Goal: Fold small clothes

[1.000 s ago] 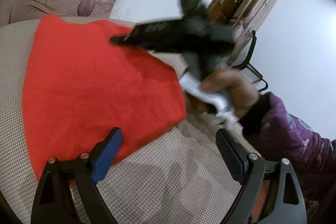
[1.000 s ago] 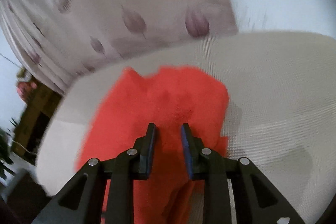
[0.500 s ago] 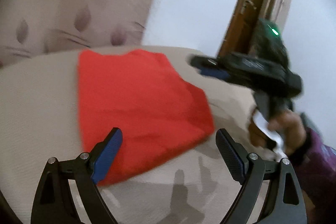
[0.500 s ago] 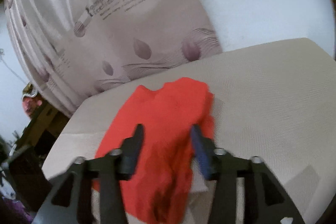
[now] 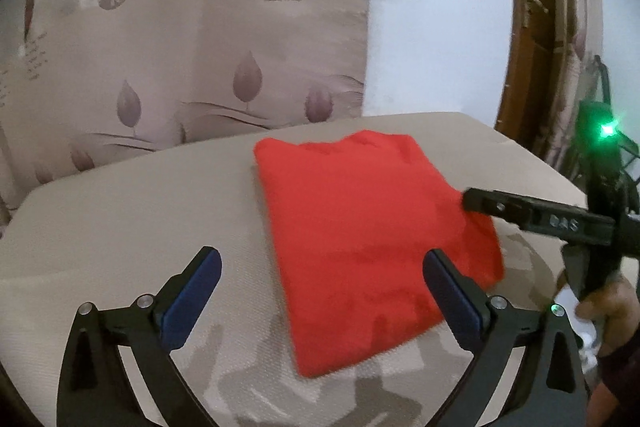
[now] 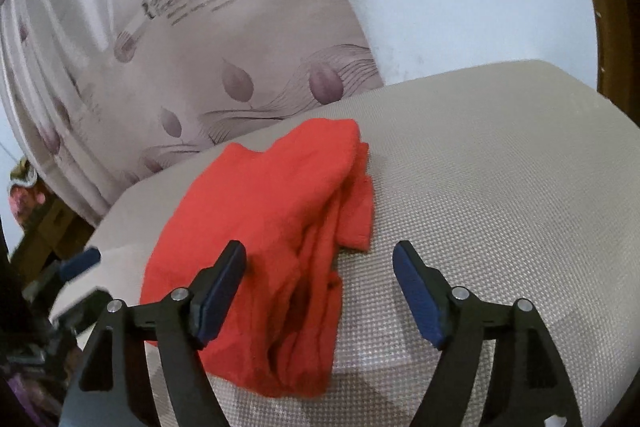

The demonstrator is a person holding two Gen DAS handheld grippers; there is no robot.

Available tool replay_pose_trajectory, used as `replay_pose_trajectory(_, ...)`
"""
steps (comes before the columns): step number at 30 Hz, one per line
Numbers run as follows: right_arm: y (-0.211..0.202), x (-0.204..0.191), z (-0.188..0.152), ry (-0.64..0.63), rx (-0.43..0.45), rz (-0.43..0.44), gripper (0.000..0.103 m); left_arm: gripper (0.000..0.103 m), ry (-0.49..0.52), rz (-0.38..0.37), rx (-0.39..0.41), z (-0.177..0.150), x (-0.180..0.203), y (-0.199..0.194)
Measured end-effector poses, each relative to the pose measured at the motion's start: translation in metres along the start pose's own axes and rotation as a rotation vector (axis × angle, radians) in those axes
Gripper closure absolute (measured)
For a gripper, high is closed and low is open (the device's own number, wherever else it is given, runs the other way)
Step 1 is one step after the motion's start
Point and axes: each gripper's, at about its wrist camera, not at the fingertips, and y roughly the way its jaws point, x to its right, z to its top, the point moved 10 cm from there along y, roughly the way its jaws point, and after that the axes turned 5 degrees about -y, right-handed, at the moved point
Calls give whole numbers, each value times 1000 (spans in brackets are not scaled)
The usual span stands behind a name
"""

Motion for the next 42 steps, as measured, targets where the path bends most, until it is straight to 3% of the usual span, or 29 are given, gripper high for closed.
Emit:
replay_pose_trajectory(13, -3, -13, -1, -54, 22, 4, 16, 1, 12, 71, -7, 13, -26, 33)
replay_pose_trajectory(23, 1, -13, -1, -41, 21, 17, 11, 1, -9, 58, -36, 21, -45, 66)
replay_pose_trajectory(30, 6, -11, -3, -21, -22, 38, 10, 1, -52, -59, -82, 22, -49, 84)
replay_pose_trajectory(38, 21, 15, -4, 155, -124, 138, 10, 1, -121, -243, -186, 20, -50, 101)
replay_pose_trajectory(42, 32, 15, -6, 165, -177, 180, 10, 1, -189, -338, -239, 17, -50, 110)
